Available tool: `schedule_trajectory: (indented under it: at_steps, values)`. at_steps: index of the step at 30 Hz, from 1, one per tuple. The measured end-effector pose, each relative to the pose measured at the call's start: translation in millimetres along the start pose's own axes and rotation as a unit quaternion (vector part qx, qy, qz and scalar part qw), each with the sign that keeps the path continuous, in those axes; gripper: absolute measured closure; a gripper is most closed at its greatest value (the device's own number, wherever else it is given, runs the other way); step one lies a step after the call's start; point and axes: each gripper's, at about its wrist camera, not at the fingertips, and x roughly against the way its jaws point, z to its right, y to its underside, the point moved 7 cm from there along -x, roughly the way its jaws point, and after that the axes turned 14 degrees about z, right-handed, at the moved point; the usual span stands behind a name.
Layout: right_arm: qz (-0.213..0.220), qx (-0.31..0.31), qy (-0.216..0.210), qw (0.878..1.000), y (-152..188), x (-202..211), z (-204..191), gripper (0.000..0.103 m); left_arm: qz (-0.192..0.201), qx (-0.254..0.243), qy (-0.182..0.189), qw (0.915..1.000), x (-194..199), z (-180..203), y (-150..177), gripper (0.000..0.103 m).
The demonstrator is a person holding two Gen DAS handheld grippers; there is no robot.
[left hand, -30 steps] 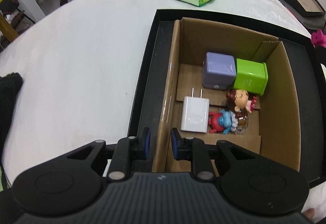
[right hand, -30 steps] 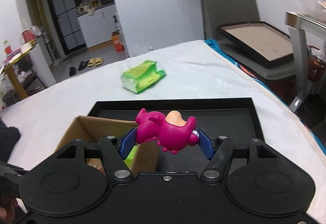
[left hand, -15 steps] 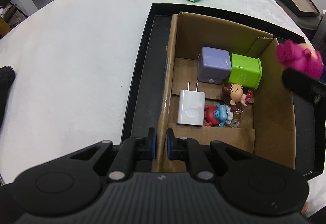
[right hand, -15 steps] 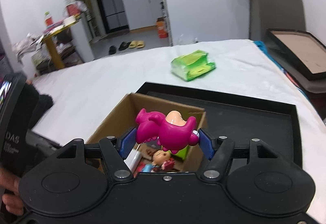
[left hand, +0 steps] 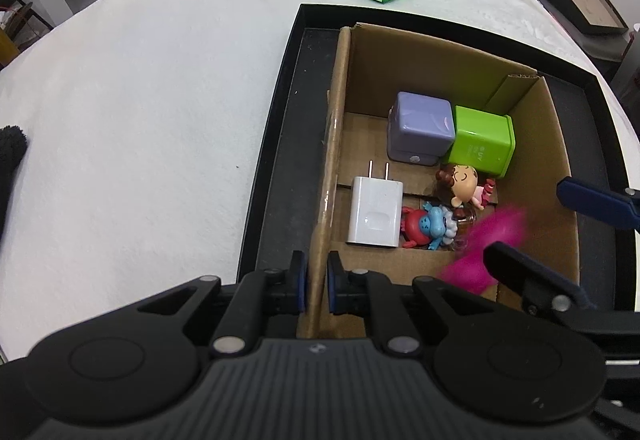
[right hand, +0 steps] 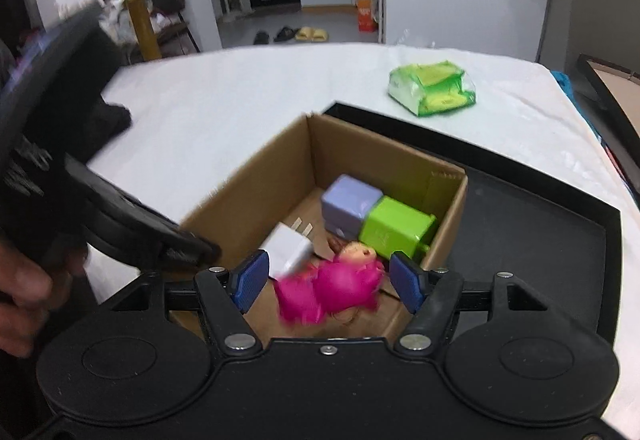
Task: Organize rigid objects
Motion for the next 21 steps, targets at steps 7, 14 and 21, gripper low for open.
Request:
schedule_trajectory:
  at_steps: [7, 14, 21]
  values:
    - [0.014, -0.035, 0.008, 0.999, -3, 17, 11, 0.037, -0.01, -0.028, -0.002, 0.9995, 3, 6, 0, 0.09]
    - [0.02, -0.125, 0.026, 0.992, -7, 39, 35, 0.037, -0.016, -0.026, 0.011, 0.9995, 14, 5, -1, 0.089]
    - [0.012, -0.205, 0.062, 0.977, -1, 58, 44, 0.035, 0.0, -0.02, 0.033, 0.9992, 38, 3, -6, 0.079]
